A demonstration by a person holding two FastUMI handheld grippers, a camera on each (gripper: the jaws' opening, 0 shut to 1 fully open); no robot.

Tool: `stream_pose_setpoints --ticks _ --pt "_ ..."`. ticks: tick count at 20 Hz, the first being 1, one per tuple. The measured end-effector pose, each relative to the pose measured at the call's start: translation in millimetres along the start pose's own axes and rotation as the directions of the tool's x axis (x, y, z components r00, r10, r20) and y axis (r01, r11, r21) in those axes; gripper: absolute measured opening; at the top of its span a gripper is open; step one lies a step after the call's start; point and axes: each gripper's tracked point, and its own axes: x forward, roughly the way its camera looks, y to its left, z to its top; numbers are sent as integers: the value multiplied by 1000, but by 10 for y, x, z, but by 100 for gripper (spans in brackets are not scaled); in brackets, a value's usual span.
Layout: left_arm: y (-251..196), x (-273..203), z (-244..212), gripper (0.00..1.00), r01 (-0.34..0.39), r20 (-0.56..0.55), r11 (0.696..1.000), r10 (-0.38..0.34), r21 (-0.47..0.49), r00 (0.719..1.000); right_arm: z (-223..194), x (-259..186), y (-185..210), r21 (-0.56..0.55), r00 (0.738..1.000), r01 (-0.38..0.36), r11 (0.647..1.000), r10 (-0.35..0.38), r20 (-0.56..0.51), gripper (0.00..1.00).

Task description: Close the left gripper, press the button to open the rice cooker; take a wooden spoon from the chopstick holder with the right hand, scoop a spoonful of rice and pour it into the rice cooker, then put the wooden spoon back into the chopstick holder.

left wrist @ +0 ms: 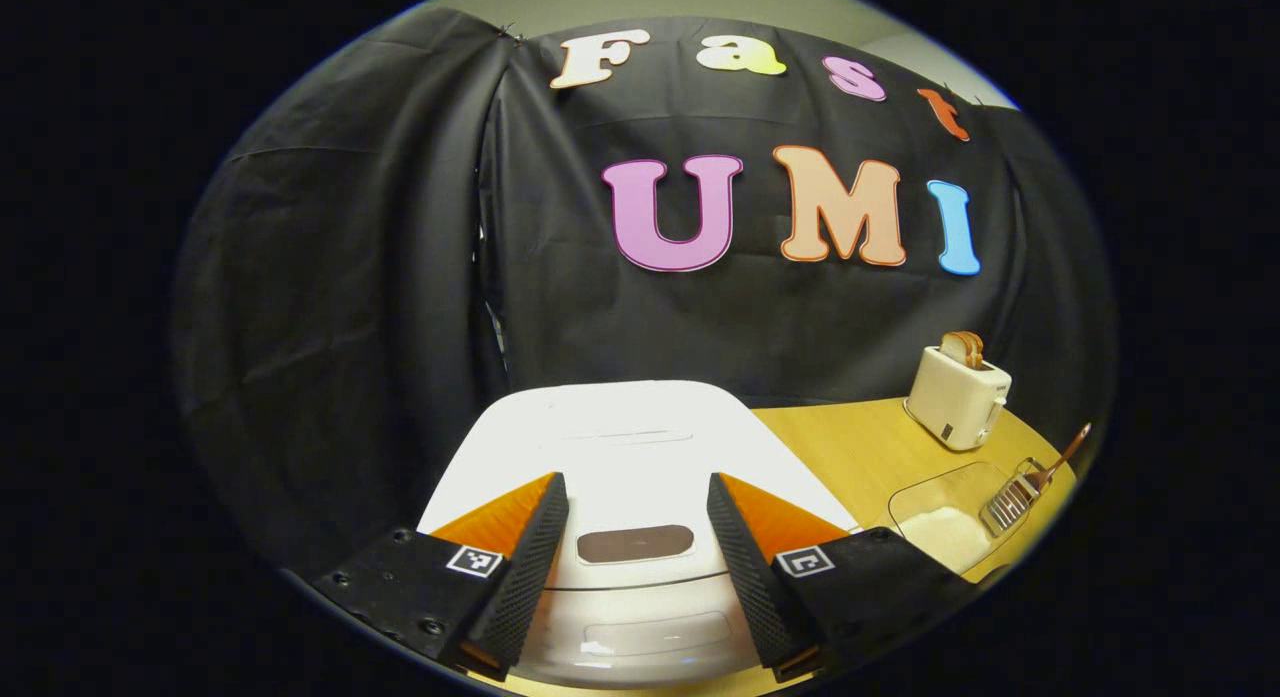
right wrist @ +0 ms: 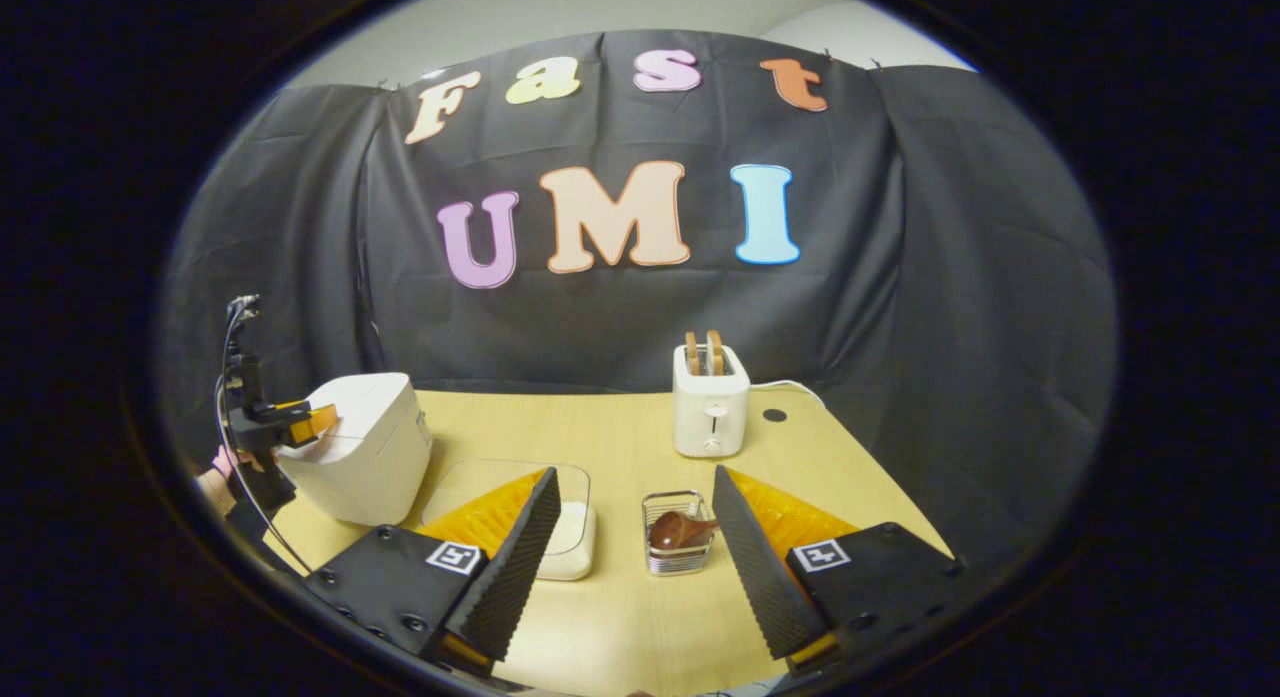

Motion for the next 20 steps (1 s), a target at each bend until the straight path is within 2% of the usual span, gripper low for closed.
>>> stream_pose_setpoints --ticks 2,4,11,14,17,20 --pt "-13 -41 65 83 2 -13 999 -2 -45 1000 8 -12 19 -1 1000 -3 1000 3 2 95" --pt "-74 -99 245 85 9 20 997 -7 -75 1000 40 -16 47 4 1000 -8 1000 8 12 95" --pt "-453 -454 880 90 52 112 995 -42 -84 993 260 -87 -8 -8 998 8 1000 -8 64 95" --pt "-667 -615 941 90 72 99 996 -67 -46 993 358 -143 -39 9 995 20 1000 -21 95 95" --pt "-945 -785 965 90 118 114 992 -113 -33 987 382 -224 -108 54 993 38 998 -44 113 95" --pt "-1242 -926 820 90 179 100 983 -174 -40 980 386 -316 -125 107 989 22 994 -37 144 96"
